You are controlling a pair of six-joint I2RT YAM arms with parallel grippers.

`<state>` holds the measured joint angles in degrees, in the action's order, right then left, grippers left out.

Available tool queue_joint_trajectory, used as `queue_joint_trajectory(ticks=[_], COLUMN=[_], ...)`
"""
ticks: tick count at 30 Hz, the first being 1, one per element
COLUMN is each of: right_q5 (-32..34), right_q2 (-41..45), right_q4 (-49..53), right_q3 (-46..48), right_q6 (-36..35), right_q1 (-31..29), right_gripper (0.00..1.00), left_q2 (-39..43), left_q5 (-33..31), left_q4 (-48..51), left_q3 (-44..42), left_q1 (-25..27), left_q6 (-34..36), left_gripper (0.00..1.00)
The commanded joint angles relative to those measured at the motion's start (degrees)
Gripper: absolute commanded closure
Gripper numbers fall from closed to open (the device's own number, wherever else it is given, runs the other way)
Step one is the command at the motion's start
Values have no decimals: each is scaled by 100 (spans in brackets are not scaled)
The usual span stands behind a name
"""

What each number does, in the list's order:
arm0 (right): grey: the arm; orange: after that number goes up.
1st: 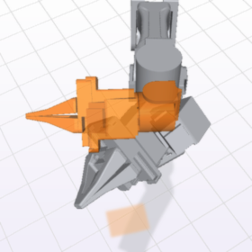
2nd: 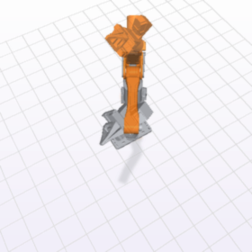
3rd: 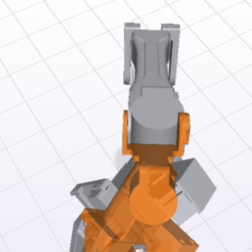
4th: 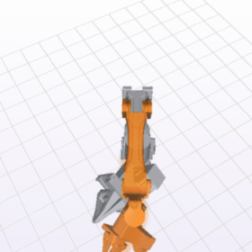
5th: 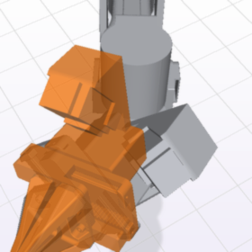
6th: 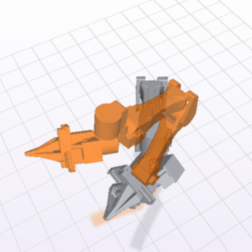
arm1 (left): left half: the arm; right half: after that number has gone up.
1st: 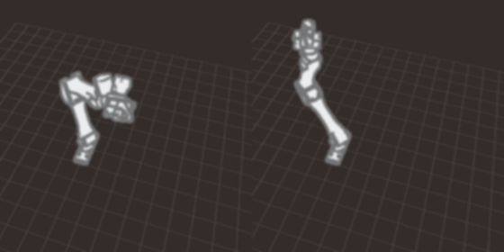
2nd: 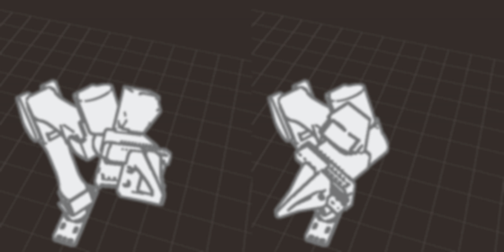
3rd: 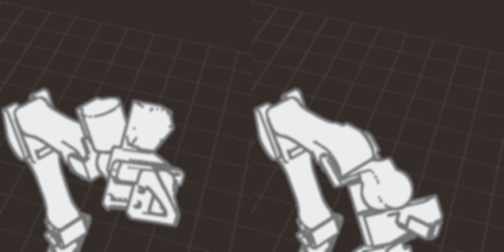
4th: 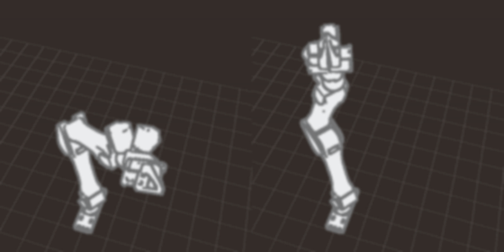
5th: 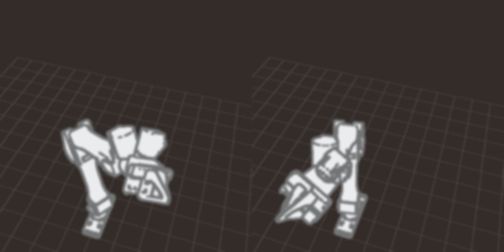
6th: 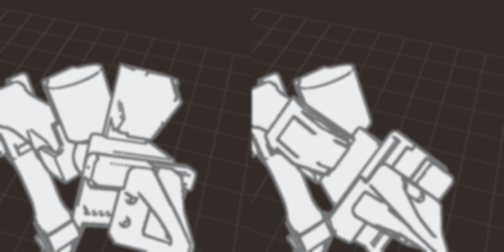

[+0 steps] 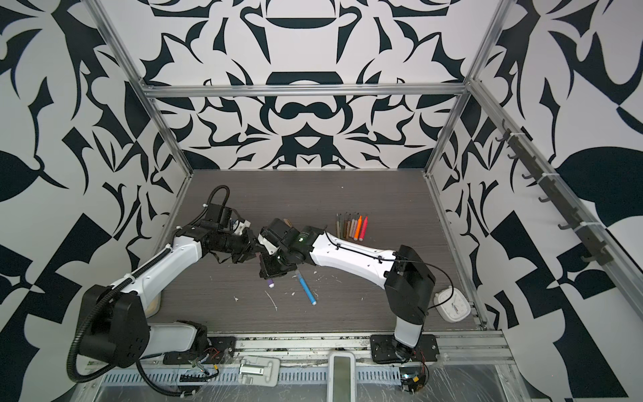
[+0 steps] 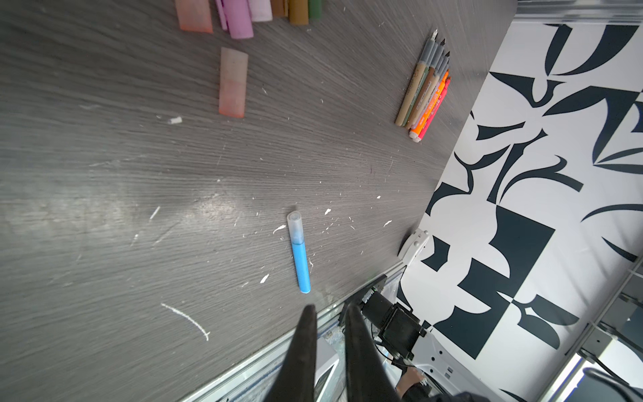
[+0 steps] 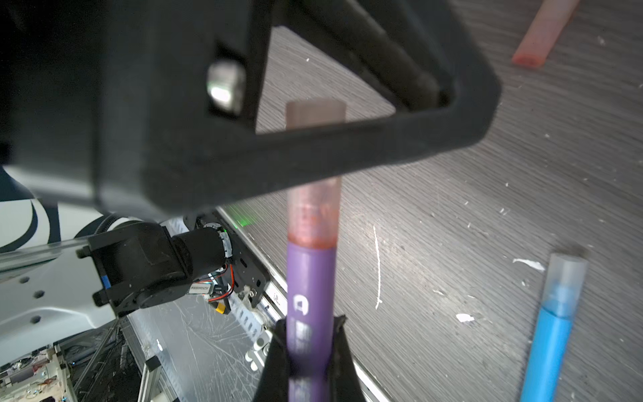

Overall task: Open the pen caps
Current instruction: 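Pull the purple marker away from the left gripper holding its cap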

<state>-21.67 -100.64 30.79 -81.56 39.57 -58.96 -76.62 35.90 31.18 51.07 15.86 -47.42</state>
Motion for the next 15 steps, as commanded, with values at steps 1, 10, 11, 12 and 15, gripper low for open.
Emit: queue_joint_trajectory(ticks=[1,10,11,12,15], right_q5=[230,662,594,568,696], right_q2=[417,2674,2795,2887,3134], right_q4=[-56,-412,-373,-366,106], right_q3=[536,2713,2777,2805,2704], right_q6=[369,1300,1271,1229,954], right_q1=[-99,-270,-43,123,667], right_gripper=[100,100,100,100,100], left_q2=[-255,-1609,-1623,-1657,-1870], left_q5=[-15,-237,-295,-362,-616], left_q4=[80,500,473,477,638], left_q3=[388,1607,1538,1487,1392], left_q1=[-367,-1267,-1272,-1269,-1269], left_q6=[166,1098,1145,1220,1541], left_gripper=[100,100,100,100,100])
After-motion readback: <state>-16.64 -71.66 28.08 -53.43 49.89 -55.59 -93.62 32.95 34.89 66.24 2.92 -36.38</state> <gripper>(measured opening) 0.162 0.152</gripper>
